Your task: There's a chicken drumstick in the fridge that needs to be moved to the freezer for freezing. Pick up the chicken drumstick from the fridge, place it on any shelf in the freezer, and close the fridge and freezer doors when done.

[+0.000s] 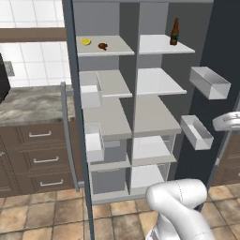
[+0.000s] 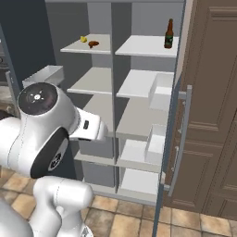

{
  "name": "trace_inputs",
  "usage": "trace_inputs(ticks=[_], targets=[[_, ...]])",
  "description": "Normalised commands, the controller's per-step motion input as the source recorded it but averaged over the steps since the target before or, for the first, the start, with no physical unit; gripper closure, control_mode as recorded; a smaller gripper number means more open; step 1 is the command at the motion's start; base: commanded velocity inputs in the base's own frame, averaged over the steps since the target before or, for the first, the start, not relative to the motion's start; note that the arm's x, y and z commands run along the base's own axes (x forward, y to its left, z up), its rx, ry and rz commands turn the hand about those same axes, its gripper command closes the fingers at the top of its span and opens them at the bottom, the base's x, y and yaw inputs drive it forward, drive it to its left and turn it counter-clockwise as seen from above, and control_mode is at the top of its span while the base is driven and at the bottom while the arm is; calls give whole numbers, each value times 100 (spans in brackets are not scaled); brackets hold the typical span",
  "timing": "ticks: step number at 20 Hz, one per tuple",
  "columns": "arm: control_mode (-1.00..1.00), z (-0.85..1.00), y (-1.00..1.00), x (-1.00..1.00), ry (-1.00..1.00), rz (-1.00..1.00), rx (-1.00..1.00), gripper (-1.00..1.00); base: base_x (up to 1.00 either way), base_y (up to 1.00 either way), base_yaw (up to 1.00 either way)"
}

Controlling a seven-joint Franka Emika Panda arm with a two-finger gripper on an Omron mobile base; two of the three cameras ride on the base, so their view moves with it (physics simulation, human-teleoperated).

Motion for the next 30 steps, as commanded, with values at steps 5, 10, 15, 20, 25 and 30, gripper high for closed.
trace_inputs(ticks=[5,10,15,20,25,30], targets=[[-100,-43,-67,14,-13,19,1,-100,0,0,0],[-100,-43,-77,22,-21,29,5,-100,0,0,0],[-100,-34,-85,17,-20,37,8,-100,0,0,0],[-100,-28,-72,27,-15,37,9,-100,0,0,0],[-100,-10,-37,30,-5,22,7,-100,0,0,0],[-100,-2,-57,37,0,23,11,-100,0,0,0]])
